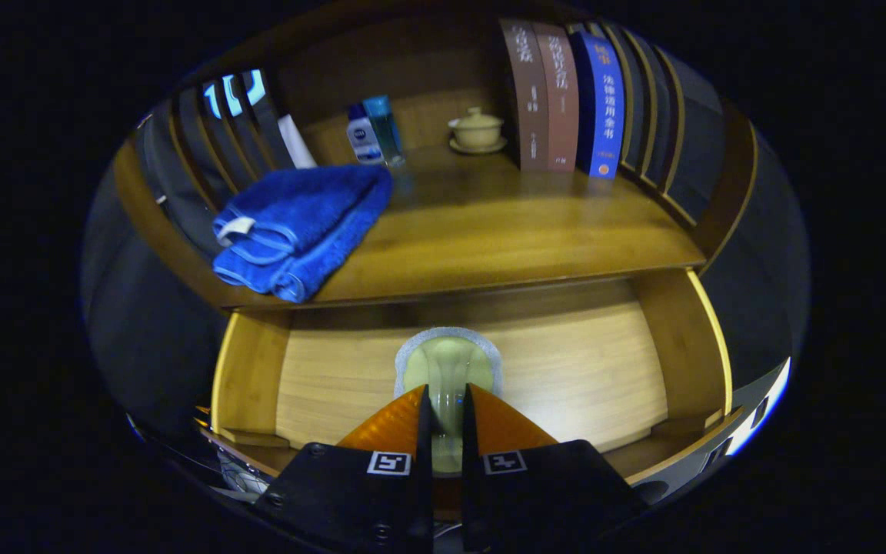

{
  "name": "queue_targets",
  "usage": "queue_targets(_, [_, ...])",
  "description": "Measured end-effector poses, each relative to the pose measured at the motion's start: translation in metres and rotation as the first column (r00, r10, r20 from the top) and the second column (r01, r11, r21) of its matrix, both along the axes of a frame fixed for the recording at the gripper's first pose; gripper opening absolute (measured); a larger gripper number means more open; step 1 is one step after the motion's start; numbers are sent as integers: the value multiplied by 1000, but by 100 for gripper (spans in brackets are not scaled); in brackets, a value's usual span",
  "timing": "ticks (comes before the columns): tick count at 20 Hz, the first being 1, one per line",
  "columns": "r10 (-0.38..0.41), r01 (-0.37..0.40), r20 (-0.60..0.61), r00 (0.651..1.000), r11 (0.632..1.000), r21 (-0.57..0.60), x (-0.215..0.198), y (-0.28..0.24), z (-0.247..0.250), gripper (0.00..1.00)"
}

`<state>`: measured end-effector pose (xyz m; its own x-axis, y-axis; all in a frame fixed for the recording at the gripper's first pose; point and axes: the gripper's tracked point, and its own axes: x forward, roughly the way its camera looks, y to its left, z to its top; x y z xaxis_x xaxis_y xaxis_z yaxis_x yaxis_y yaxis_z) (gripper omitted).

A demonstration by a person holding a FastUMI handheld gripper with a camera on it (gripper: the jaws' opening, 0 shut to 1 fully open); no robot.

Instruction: Pull open the drawer, take out the items inside it, and place them on the countertop above the cabinet.

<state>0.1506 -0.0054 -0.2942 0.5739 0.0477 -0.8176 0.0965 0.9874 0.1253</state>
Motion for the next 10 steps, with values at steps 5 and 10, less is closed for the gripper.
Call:
queue_targets(5, [-11, 10, 132, 991, 1000, 11, 38, -5, 54, 20])
queue_targets(10, [-1, 0, 172, 985, 1000, 4, 103, -3, 73, 20])
